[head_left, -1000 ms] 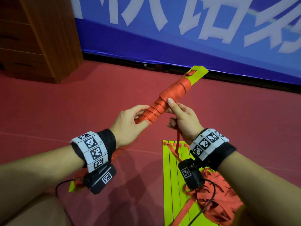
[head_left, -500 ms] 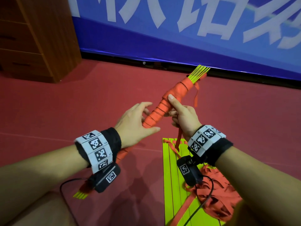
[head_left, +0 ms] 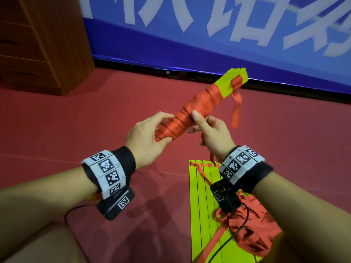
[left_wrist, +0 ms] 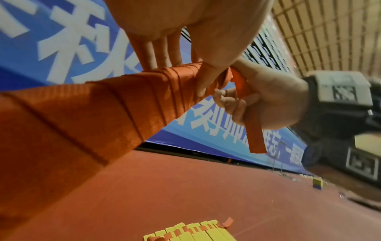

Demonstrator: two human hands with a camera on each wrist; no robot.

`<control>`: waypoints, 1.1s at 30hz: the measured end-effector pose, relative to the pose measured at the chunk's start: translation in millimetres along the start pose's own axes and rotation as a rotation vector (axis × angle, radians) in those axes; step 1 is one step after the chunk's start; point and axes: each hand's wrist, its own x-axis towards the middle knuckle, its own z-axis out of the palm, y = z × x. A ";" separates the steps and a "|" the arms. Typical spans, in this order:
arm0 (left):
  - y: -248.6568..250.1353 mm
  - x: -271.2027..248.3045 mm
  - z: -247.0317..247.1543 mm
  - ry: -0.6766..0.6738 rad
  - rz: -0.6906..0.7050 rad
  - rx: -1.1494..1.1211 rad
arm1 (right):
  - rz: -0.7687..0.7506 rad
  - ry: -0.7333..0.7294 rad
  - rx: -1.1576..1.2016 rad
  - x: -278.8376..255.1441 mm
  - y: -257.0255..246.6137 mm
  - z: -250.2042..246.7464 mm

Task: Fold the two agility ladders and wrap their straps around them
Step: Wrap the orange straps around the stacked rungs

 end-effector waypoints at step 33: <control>18.7 -4.5 11.9 -0.332 -0.279 -0.425 | -0.014 0.100 -0.056 8.5 11.7 -1.2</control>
